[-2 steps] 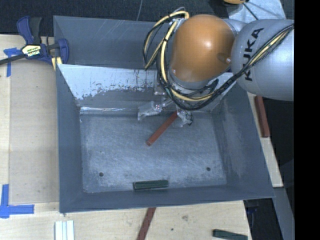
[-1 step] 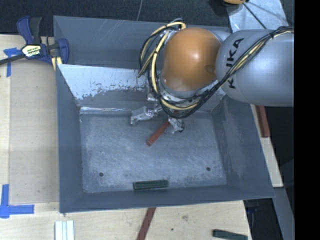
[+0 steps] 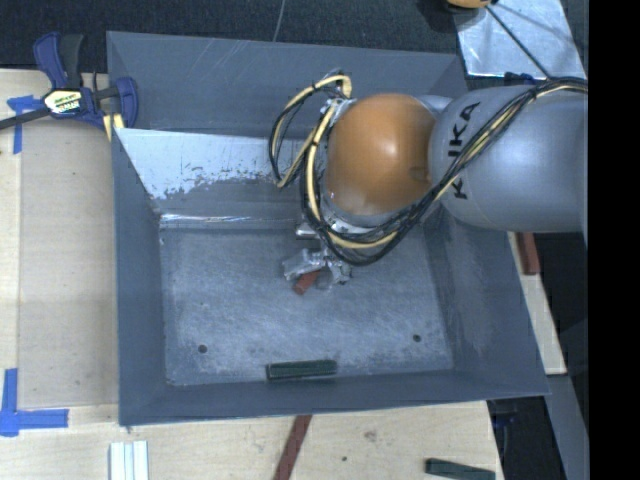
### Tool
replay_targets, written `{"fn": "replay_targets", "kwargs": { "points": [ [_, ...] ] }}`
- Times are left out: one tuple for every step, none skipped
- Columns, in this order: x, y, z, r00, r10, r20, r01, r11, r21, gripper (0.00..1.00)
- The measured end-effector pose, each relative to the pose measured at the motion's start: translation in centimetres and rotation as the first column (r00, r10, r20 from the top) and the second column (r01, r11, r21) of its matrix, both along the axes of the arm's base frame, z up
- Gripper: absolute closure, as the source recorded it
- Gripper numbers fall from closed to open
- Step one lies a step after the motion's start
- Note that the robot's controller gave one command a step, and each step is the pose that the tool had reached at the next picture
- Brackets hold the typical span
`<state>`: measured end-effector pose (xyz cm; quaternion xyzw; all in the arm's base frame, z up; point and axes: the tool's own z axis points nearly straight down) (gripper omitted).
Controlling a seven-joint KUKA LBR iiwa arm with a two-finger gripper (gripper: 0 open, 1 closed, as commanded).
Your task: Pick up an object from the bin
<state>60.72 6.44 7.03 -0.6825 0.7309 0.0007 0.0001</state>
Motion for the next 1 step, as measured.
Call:
{"fn": "replay_targets", "kwargs": {
  "points": [
    [0.02, 0.00, 0.00, 1.000, -0.001, 0.000, 0.001, 1.000, 0.000, 1.00]
  ]
}}
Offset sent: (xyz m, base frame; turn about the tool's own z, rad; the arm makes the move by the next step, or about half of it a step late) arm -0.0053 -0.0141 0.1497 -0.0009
